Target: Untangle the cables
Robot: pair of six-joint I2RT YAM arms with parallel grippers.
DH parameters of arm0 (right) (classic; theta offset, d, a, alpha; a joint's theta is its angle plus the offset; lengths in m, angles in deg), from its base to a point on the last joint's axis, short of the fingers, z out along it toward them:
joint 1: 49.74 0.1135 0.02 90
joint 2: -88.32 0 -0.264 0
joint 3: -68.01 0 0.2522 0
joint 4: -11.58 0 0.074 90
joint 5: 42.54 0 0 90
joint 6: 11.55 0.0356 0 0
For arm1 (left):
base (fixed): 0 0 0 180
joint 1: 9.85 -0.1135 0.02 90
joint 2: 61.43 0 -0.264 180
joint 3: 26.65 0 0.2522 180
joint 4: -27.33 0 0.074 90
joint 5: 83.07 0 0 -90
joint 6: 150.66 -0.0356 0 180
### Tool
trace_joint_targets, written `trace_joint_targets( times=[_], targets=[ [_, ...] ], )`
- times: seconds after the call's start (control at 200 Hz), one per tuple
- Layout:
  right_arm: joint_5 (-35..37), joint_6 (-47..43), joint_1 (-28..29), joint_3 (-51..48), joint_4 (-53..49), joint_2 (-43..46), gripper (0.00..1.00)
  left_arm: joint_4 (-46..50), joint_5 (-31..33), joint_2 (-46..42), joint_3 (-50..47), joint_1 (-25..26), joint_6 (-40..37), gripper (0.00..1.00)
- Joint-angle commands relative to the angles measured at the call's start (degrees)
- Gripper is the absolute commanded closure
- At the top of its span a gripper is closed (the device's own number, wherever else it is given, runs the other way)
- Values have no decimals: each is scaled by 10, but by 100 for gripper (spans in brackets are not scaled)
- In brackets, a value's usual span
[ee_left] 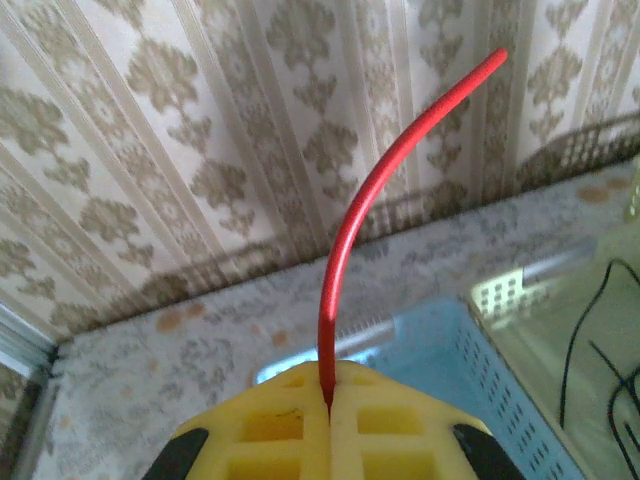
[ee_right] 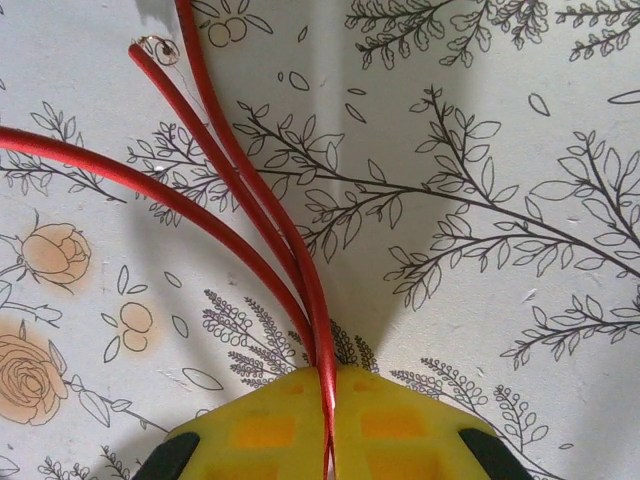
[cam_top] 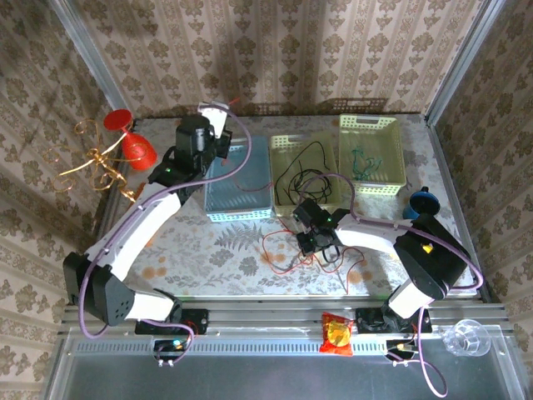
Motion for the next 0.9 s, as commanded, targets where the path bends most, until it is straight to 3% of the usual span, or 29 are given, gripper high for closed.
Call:
trace_joint_targets(
  times=[0.0,0.045,0.12,0.145,0.235,0.3,0.37,0.56,0.67,0.79,0.89],
  targets=[
    [16,3,-2,-10,-25,13,90,81,-15,44,-5,-1,42,100],
    [16,4,-2,-9,-25,13,90,106,-7,63,4,2,49,97],
    [17,4,-2,-9,-27,15,90,139,36,87,23,12,54,38],
    [17,4,-2,-9,-27,16,90,145,55,90,29,18,54,24],
    [18,5,-3,-11,-27,21,90,135,104,80,32,41,37,7],
    [18,6,-2,-15,-25,26,90,111,109,60,19,61,13,2],
    [19,6,-2,-18,-24,30,90,103,72,36,4,73,3,0],
    [19,5,-3,-24,-20,33,90,172,-153,-15,-52,99,25,0],
    [19,5,-5,-28,-15,31,90,211,-268,-32,-109,143,19,1],
    [17,4,-6,-27,-12,28,90,228,-273,-16,-149,200,35,1],
    [17,4,-6,-26,-11,26,90,215,-207,21,-171,234,73,1]
  ],
)
